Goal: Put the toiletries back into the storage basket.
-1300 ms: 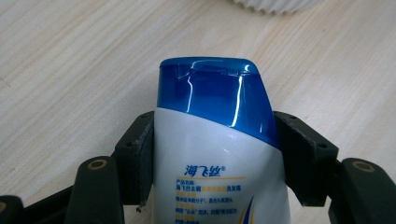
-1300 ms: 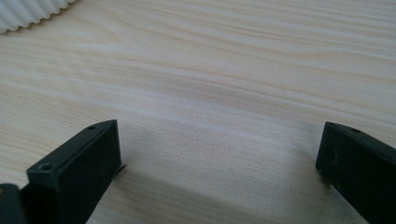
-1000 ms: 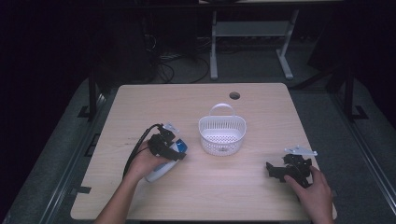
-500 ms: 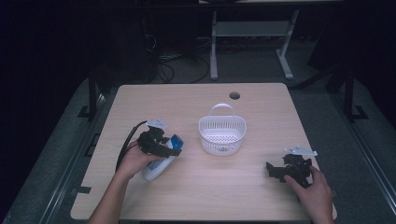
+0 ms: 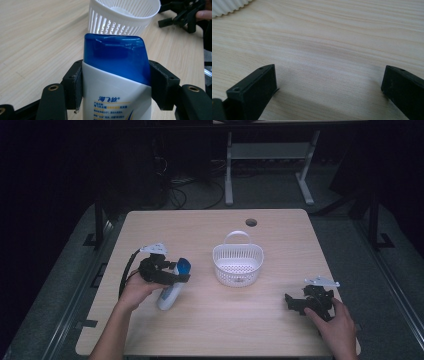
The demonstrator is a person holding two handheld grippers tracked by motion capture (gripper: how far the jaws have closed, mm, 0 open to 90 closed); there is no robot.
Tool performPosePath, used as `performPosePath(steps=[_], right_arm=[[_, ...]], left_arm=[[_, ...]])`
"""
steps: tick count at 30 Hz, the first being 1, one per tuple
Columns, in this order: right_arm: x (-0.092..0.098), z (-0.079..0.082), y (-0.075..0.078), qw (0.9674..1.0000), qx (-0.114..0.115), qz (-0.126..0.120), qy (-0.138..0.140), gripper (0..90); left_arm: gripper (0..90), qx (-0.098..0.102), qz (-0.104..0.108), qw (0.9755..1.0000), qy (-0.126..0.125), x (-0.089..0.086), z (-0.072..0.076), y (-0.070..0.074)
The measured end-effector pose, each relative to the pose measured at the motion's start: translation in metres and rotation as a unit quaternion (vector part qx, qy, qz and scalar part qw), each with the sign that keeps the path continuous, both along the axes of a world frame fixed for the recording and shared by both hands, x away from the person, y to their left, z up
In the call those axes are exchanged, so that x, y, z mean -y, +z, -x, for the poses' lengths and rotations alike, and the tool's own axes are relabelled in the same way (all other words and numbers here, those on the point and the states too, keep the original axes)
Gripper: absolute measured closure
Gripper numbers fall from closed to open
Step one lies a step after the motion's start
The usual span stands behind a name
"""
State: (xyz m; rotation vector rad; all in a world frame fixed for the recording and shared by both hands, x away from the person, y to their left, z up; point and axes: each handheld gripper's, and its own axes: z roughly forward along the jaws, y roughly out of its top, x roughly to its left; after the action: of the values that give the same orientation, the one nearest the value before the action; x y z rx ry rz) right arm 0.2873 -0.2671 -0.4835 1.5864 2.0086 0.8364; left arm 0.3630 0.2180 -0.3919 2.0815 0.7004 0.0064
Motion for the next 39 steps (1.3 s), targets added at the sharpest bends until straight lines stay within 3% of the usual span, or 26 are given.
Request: performPosePath(steps=[17, 26, 39], right_arm=[[0.0, 0.0, 0.0, 1.0, 0.0, 0.0, 0.0, 0.0], [0.0, 0.0, 0.0, 1.0, 0.0, 0.0, 0.0, 0.0], [0.0, 0.0, 0.0, 1.0, 0.0, 0.0, 0.001, 0.0]], left_arm=[[37.0, 0.037, 0.059, 0.9975, -0.014, -0.008, 0.004, 0.01], [37.0, 0.054, 0.078, 0.9954, -0.015, -0.007, 0.005, 0.015], [36.9, 0.067, 0.084, 0.9939, -0.025, 0.0, 0.002, 0.024]])
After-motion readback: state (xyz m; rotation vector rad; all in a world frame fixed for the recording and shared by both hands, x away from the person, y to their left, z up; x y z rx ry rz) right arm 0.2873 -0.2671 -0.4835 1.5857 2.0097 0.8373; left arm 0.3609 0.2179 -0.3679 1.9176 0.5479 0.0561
